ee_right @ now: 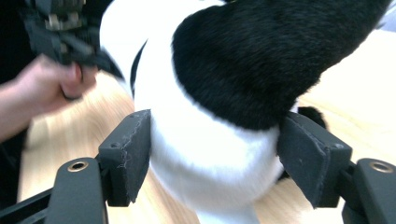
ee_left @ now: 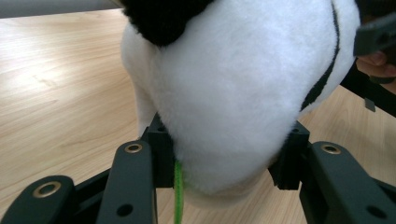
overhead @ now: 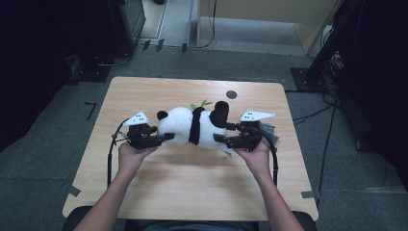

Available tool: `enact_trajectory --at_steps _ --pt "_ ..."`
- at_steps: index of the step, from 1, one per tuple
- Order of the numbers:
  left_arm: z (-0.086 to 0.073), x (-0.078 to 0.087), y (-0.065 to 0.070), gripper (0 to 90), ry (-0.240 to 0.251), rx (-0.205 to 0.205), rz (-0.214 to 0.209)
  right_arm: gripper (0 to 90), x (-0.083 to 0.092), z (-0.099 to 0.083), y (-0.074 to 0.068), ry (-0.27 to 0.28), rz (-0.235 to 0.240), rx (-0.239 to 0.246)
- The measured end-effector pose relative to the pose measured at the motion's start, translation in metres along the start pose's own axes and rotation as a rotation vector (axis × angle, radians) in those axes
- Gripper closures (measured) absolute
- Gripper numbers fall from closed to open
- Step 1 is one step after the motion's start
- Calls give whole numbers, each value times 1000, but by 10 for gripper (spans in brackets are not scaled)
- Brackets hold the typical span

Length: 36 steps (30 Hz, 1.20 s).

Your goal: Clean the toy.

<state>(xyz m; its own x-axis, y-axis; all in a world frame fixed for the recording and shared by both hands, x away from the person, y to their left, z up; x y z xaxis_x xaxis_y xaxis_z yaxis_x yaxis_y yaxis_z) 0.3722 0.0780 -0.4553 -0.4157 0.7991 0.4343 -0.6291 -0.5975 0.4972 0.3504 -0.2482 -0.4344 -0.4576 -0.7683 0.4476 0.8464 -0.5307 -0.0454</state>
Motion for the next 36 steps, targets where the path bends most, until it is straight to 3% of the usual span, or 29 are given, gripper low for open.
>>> enact_trajectory --at_steps 3,7,11,12,14,16,20,23,27,33,36 --pt "5 8 -6 547 32 49 -12 284 -2 -6 -2 -35 -20 58" --pt "12 15 -5 546 43 78 -42 276 -7 -15 0 -25 -9 52" --pt "12 9 -3 542 11 120 -92 277 -18 -19 -3 -21 29 61" --pt "11 7 -1 542 4 123 -87 294 -21 -20 -4 -22 38 64" --pt "10 4 -1 539 -8 133 -80 331 -25 -21 -7 -65 -3 82" --pt "8 1 0 533 -10 135 -73 370 -28 -22 -8 -84 -7 85" --pt "5 -3 3 483 -8 96 -34 438 -28 -23 -7 -107 -40 90" --pt "3 -7 4 401 -8 64 -16 468 -25 -22 -5 -106 -47 48" --pt "0 -10 0 335 -27 78 -27 471 -23 -25 -1 -119 -30 -21" --pt "-3 -12 -3 282 -25 34 -2 468 -19 -24 2 -91 -6 -127" --pt "-4 -11 -2 270 -30 26 1 452 -17 -24 3 -82 0 -157"
Point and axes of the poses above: each handheld gripper's, and its own axes: x roughly backward along the jaws, z roughly out of its top, y roughly to its right, the point moved 3 cm from there along -x, roughly forward along the jaws, and after that the axes turned 14 degrees about x, right-handed, at the moved point
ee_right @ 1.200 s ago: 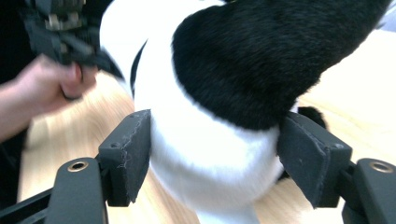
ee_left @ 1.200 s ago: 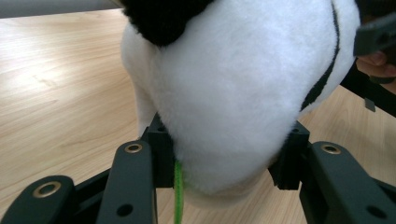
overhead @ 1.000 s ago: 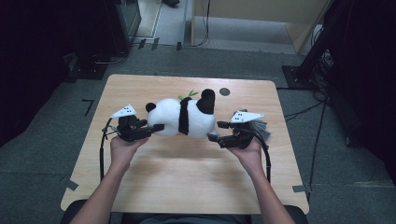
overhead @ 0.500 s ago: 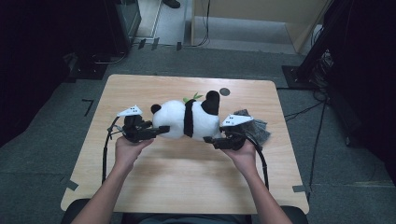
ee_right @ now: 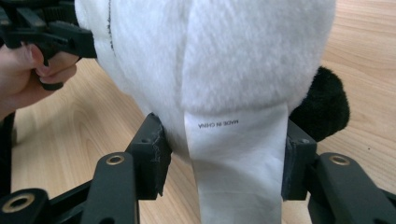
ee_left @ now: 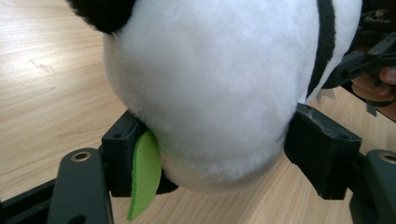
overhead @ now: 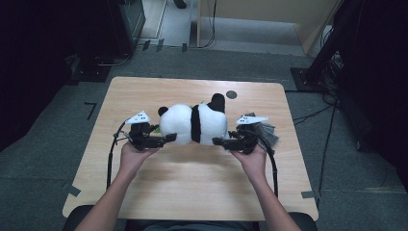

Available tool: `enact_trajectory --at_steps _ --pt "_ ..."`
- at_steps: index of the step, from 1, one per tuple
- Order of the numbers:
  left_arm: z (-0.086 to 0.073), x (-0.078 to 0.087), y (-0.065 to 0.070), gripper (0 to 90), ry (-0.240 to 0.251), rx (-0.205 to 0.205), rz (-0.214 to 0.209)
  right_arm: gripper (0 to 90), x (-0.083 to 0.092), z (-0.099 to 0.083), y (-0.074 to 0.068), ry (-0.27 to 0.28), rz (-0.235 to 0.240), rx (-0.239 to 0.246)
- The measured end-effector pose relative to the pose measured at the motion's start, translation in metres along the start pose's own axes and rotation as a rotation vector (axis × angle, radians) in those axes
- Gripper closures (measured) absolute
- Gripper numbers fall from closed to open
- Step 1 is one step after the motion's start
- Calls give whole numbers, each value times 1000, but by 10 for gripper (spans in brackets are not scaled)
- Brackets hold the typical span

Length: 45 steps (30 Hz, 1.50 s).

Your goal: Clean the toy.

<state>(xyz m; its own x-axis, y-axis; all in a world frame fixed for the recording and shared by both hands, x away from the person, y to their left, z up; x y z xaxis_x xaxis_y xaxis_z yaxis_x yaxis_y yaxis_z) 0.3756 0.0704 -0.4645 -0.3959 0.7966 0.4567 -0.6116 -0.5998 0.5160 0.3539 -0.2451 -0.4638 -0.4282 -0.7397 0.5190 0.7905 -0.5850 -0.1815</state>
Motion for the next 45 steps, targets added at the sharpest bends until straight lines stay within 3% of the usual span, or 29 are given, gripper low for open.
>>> enact_trajectory --at_steps 6,10,12,20,25,32,36,39,42,45 --pt "-2 -1 -1 266 -20 48 -3 396 6 4 -1 28 -7 16" --pt "-2 -3 -3 256 -53 116 -11 380 7 4 -1 15 -10 15" --pt "-2 -4 -3 249 -57 131 -6 381 8 3 0 11 -9 3" --pt "-3 -5 -4 243 -63 135 2 373 8 3 -4 -23 -28 9" --pt "-2 -1 -6 242 -49 166 -18 374 11 6 -7 -1 -17 4" --pt "-6 -5 -5 237 -68 99 53 367 14 7 -8 7 -24 15" --pt "-4 -2 -3 215 -63 151 27 352 16 10 -10 25 -7 -1" --pt "-4 -1 -5 204 -61 169 19 353 17 11 -12 37 8 -5" --pt "-8 -5 -11 203 -79 161 51 356 14 9 -13 19 -2 10" --pt "-11 -9 -18 201 -79 174 56 371 11 9 -11 20 -12 21"
Point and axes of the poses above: each handheld gripper's, and its own axes: x roughly backward along the jaws, z roughly out of its top, y roughly to its right, the point moved 3 cm from there along -x, roughly forward along the jaws, and after that the axes turned 14 degrees about x, right-handed, at the moved point
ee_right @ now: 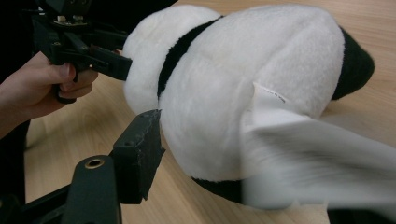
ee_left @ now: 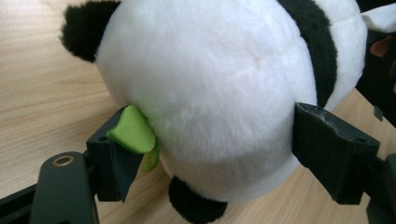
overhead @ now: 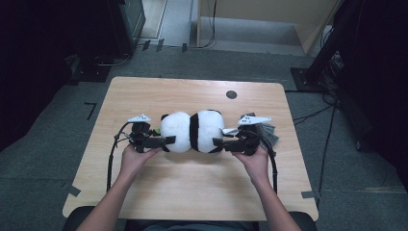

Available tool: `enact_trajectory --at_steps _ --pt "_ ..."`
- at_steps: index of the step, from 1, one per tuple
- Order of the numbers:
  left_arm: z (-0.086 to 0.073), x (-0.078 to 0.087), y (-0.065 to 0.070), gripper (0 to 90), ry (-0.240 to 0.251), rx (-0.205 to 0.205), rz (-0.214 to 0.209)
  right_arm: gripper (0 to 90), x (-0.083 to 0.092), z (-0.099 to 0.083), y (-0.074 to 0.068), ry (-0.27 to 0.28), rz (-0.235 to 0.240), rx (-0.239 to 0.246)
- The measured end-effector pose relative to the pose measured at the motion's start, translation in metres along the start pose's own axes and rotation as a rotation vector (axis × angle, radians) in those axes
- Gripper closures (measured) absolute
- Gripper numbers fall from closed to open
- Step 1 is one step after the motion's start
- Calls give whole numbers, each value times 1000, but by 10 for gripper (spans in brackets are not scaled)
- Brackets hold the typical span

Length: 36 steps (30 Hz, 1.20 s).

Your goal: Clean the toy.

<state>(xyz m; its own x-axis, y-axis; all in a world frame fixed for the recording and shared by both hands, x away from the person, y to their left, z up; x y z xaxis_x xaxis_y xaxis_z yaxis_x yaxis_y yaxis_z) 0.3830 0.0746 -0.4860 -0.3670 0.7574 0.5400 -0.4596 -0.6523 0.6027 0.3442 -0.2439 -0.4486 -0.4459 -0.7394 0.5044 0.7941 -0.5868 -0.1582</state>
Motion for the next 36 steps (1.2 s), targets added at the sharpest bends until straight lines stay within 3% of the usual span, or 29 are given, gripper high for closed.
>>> enact_trajectory --at_steps 2,6,9,12,16,19,32,36 --pt "1 -1 -4 201 13 9 0 372 -3 -1 2 -5 -17 11" --pt "1 -2 -8 200 39 -26 3 369 -12 -5 4 -55 -51 62" --pt "2 -2 -10 200 41 -25 2 369 -16 -5 5 -58 -66 90" --pt "2 1 -8 199 50 -48 26 369 -15 -5 8 -49 -71 86" --pt "2 7 -3 208 65 -93 56 369 -6 -5 15 -26 -95 86" --pt "4 14 -2 229 92 -90 45 381 3 -5 20 -11 -111 78" --pt "6 11 0 227 76 -117 51 380 40 -15 52 27 -246 61" --pt "6 7 -1 227 62 -135 77 380 50 -22 63 18 -289 45"
Point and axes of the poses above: each handheld gripper's, and its own axes: x roughly backward along the jaws, z roughly out of its top, y roughly to its right, the point moved 3 cm from there along -x, roughly forward along the jaws, and after that the axes turned 14 degrees about x, right-handed, at the moved point
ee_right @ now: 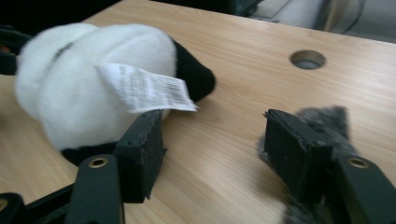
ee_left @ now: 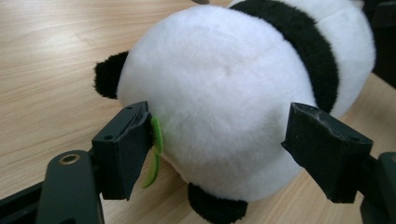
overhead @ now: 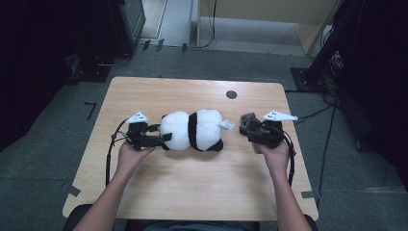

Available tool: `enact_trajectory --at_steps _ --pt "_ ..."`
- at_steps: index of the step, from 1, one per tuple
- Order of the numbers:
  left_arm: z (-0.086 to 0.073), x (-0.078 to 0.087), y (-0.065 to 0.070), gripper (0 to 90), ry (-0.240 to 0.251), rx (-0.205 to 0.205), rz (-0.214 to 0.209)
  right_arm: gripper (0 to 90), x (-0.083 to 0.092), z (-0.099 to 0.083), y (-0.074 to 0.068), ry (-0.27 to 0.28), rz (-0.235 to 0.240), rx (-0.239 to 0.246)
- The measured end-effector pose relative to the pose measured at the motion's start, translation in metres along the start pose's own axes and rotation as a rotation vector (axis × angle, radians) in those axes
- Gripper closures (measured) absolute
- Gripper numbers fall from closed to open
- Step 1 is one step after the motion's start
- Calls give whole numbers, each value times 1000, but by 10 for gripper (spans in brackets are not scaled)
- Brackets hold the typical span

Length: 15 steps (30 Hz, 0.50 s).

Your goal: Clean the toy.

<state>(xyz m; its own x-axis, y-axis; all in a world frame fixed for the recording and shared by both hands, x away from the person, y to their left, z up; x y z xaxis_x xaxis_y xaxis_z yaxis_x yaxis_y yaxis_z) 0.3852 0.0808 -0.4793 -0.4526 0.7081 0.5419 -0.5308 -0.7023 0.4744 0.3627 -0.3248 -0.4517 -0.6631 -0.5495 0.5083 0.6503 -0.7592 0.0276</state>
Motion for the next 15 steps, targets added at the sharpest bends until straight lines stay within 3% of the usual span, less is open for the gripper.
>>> enact_trajectory --at_steps 5,9,15 --pt "0 -2 -1 226 1 8 -8 390 8 -10 18 -13 -65 1" --pt "0 -2 -1 226 2 6 -7 395 7 -17 27 -18 -80 -16" --pt "-1 -2 -1 228 8 1 -7 390 0 -26 36 -41 -102 -3"
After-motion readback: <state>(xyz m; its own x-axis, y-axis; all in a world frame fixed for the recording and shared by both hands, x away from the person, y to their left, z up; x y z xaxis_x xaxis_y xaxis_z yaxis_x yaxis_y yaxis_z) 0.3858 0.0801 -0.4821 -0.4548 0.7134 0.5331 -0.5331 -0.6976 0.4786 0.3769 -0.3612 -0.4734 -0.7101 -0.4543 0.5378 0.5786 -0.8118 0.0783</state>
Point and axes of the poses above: each handheld gripper's, and its own axes: x roughly backward along the jaws, z roughly out of its top, y roughly to its right, the point moved 3 cm from there along -x, roughly forward along the jaws, and after that the axes turned 14 degrees about x, right-handed, at the moved point
